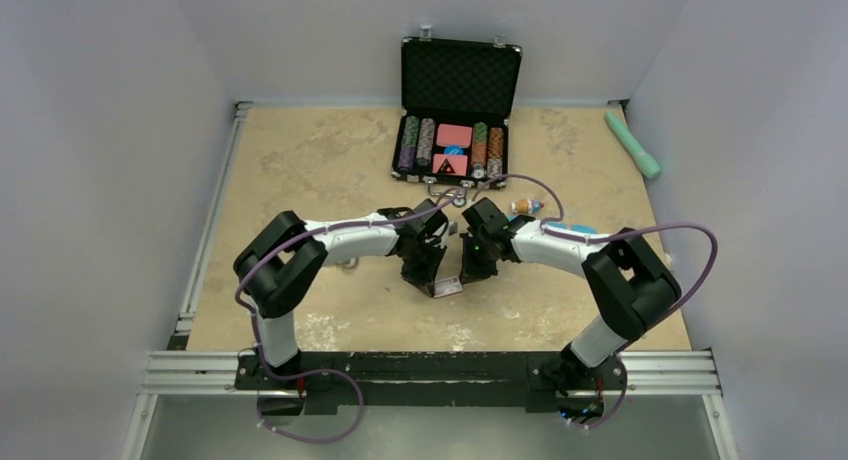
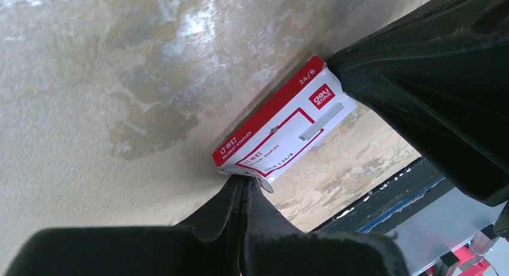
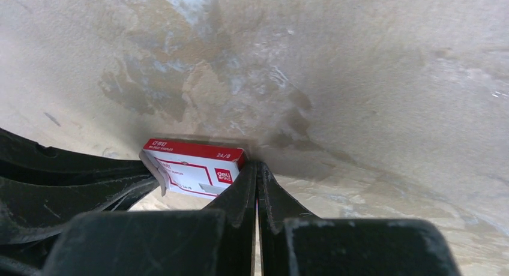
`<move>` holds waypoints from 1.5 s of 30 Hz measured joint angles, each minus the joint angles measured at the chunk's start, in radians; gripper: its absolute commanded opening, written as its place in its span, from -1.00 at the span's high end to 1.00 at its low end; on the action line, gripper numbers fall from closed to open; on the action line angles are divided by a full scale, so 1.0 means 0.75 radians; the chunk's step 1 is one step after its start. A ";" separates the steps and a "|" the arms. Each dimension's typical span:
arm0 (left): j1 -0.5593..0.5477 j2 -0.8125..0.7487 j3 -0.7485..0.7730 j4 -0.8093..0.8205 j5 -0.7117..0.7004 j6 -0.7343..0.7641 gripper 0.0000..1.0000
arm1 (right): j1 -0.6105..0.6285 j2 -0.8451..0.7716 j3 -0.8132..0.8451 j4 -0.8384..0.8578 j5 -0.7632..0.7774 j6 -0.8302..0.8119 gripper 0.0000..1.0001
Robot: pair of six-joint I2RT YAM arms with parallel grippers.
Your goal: Unload the staples from the stapler
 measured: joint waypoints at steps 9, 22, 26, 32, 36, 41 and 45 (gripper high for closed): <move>0.024 -0.027 -0.024 -0.066 -0.022 -0.001 1.00 | 0.006 0.064 0.023 0.099 -0.119 -0.021 1.00; 0.033 -0.132 -0.030 -0.117 -0.167 0.031 1.00 | 0.050 0.122 0.126 -0.002 -0.076 -0.065 0.95; 0.036 -0.247 -0.012 -0.166 -0.218 0.043 1.00 | 0.057 0.115 0.191 -0.083 -0.030 -0.090 0.69; 0.052 -0.440 0.082 -0.282 -0.312 0.071 0.65 | 0.058 0.034 0.355 -0.225 0.074 -0.125 -0.08; 0.067 -0.600 0.162 -0.372 -0.392 0.101 -0.62 | 0.057 -0.121 0.492 -0.310 0.134 -0.151 -0.87; 0.078 -0.744 0.217 -0.446 -0.461 0.105 -0.90 | 0.058 -0.292 0.567 -0.359 0.148 -0.154 -0.94; 0.078 -0.847 0.259 -0.487 -0.514 0.105 -0.90 | 0.058 -0.446 0.581 -0.382 0.170 -0.150 -0.95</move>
